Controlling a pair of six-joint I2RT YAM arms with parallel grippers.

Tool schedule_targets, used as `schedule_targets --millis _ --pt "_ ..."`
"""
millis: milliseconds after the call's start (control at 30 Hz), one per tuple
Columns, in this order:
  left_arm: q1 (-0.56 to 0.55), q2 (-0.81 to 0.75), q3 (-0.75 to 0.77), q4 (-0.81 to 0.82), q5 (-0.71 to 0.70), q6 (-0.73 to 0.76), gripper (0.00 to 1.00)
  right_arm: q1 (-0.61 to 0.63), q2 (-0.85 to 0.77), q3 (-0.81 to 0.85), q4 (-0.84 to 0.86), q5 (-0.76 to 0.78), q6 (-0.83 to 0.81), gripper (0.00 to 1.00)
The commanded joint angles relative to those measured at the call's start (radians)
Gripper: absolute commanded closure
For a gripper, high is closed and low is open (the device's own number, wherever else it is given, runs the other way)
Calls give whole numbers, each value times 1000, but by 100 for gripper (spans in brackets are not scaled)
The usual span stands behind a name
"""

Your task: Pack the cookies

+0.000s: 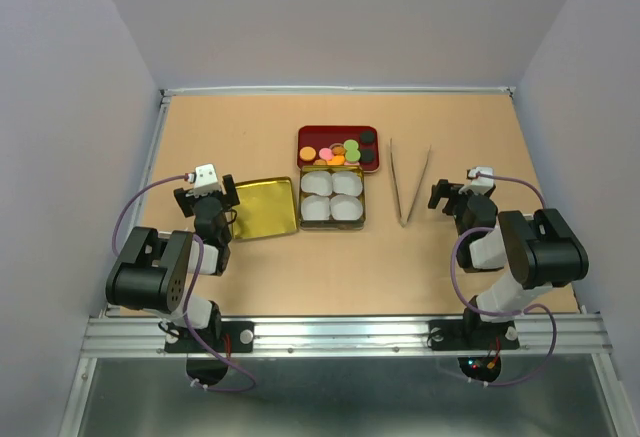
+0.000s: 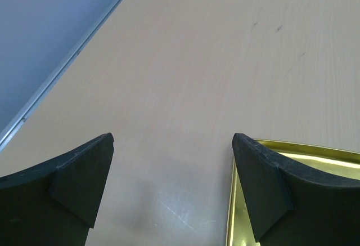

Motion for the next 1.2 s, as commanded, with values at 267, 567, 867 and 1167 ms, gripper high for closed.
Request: schedule_targets --millis 267,567,867,1167 --pt "4 -19 10 329 -4 17 1 -7 -5 12 83 20 -14 0" --pt "4 -17 8 329 -4 17 1 10 -411 128 -419 -43 82 0" --pt "4 -19 8 329 -4 17 1 8 -681 259 -787 -341 752 0" --pt "9 -17 17 314 4 15 1 13 -426 551 -1144 -546 649 0"
